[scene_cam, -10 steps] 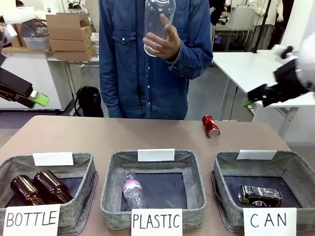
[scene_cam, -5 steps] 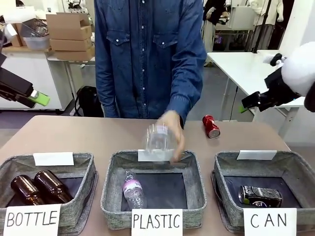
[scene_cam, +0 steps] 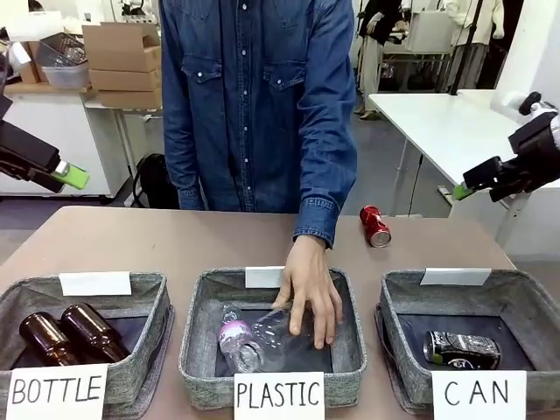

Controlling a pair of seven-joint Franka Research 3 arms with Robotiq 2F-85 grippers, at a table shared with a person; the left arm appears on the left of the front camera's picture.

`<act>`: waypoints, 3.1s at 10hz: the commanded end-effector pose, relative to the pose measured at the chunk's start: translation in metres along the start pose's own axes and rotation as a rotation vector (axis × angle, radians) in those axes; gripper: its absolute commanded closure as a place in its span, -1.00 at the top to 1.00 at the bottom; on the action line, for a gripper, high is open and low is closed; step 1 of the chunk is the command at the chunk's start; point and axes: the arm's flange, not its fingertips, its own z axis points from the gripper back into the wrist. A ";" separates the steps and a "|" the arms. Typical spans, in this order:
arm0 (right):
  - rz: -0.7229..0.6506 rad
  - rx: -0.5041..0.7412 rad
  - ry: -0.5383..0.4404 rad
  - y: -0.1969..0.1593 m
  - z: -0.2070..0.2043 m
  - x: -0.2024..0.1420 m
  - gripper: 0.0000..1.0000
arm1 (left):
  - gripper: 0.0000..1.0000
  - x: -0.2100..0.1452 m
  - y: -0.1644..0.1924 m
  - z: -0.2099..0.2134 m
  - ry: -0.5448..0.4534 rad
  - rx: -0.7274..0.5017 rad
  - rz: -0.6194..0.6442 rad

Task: Sort the can waste into the basket.
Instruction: Pick up the can waste from the table and place it in the right Fabric basket.

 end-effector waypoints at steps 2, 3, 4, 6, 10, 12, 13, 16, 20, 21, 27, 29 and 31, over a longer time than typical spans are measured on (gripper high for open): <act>0.052 0.055 0.028 0.004 -0.041 0.015 1.00 | 1.00 -0.005 -0.001 -0.004 -0.013 -0.014 -0.009; 0.048 0.032 0.029 0.007 -0.059 0.025 1.00 | 1.00 -0.005 -0.001 -0.004 -0.013 -0.014 -0.009; 0.047 0.023 0.059 0.007 -0.061 0.026 1.00 | 1.00 -0.005 -0.001 -0.004 -0.013 -0.014 -0.009; 0.023 0.022 0.025 -0.001 -0.051 0.025 1.00 | 1.00 -0.005 -0.001 -0.004 -0.013 -0.014 -0.009; 0.081 -0.033 0.100 0.030 -0.198 0.075 1.00 | 1.00 -0.005 -0.001 -0.004 -0.013 -0.014 -0.009; 0.013 -0.108 0.120 0.030 -0.248 0.080 1.00 | 1.00 -0.005 -0.001 -0.004 -0.013 -0.014 -0.009; -0.004 -0.111 0.113 0.027 -0.271 0.080 1.00 | 1.00 -0.005 -0.001 -0.004 -0.013 -0.014 -0.009; -0.012 -0.122 0.090 0.021 -0.303 0.079 1.00 | 1.00 -0.005 -0.001 -0.004 -0.013 -0.014 -0.009; -0.035 -0.129 0.072 0.019 -0.309 0.078 1.00 | 1.00 -0.005 -0.001 -0.004 -0.013 -0.014 -0.009; -0.035 -0.126 0.081 0.020 -0.306 0.078 -0.19 | 1.00 -0.005 -0.001 -0.004 -0.013 -0.014 -0.009; -0.071 -0.139 0.080 0.014 -0.301 0.075 -1.00 | 1.00 -0.005 -0.001 -0.004 -0.013 -0.014 -0.009; -0.074 -0.119 0.077 0.012 -0.299 0.074 -1.00 | 1.00 -0.005 -0.001 -0.004 -0.013 -0.014 -0.009; -0.073 -0.121 0.084 0.011 -0.296 0.073 -1.00 | 1.00 -0.005 -0.001 -0.004 -0.013 -0.014 -0.009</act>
